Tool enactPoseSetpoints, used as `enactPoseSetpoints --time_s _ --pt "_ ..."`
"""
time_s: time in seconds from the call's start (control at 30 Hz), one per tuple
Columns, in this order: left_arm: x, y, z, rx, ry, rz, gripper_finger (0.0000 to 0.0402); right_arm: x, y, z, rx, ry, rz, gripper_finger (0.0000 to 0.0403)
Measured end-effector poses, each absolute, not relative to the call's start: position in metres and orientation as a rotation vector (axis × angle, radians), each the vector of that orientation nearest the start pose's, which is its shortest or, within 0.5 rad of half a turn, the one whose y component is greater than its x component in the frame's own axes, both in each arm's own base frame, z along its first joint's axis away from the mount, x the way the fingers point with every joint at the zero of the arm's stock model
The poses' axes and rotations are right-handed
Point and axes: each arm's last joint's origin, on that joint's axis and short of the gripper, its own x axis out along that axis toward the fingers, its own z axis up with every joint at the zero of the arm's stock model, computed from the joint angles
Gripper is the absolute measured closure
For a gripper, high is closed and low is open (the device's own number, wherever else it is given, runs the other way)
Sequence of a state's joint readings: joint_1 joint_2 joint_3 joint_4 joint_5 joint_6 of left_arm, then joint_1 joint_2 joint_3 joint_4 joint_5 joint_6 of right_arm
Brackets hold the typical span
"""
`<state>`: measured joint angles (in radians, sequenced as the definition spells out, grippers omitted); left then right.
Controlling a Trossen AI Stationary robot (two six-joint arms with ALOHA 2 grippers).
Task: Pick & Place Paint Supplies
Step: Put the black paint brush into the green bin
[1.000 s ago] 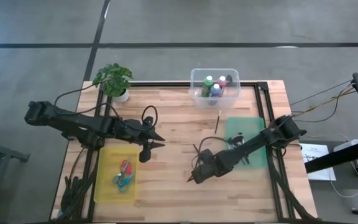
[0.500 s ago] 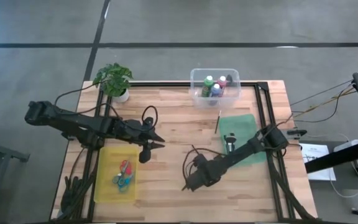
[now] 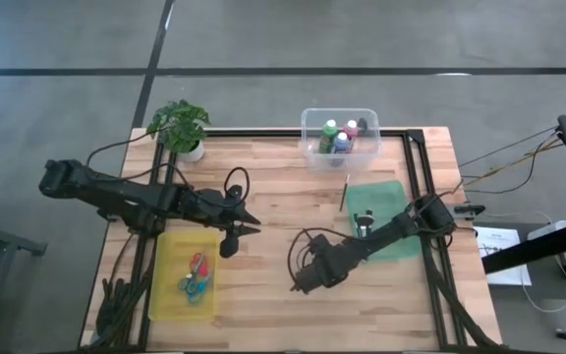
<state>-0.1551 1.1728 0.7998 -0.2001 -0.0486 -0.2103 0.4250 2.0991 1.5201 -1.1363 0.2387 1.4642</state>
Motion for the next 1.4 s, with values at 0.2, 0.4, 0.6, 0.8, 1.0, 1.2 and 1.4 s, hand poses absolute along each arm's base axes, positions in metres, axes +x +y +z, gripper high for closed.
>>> enactPoseSetpoints --time_s 0.2,0.4,0.6,0.8,1.0,1.2,1.4 --pt "0.246 -0.037 0.261 -0.148 0.580 -0.051 0.0288 0.340 0.142 0.139 0.559 1.373 -0.983 0.0255" --pt "0.246 -0.038 0.261 -0.155 0.580 -0.059 0.0288 0.336 0.142 0.129 0.605 1.393 -0.935 0.0255" --pt "0.246 -0.038 0.262 -0.161 0.579 -0.060 0.0288 0.333 0.145 0.124 0.622 1.412 -0.908 0.0262" --pt "0.244 -0.038 0.264 -0.166 0.568 -0.060 0.0288 0.333 0.149 0.121 0.620 1.426 -0.850 0.0348" --pt "0.243 -0.038 0.265 -0.184 0.566 -0.054 0.0288 0.337 0.152 0.122 0.635 1.423 -0.801 0.0387" --pt "0.242 -0.039 0.266 -0.199 0.560 -0.055 0.0288 0.347 0.166 0.148 0.641 1.358 -0.740 0.0392" --pt "0.240 -0.039 0.268 -0.203 0.553 -0.056 0.0288 0.330 0.174 0.215 0.605 1.149 -0.858 0.0399"
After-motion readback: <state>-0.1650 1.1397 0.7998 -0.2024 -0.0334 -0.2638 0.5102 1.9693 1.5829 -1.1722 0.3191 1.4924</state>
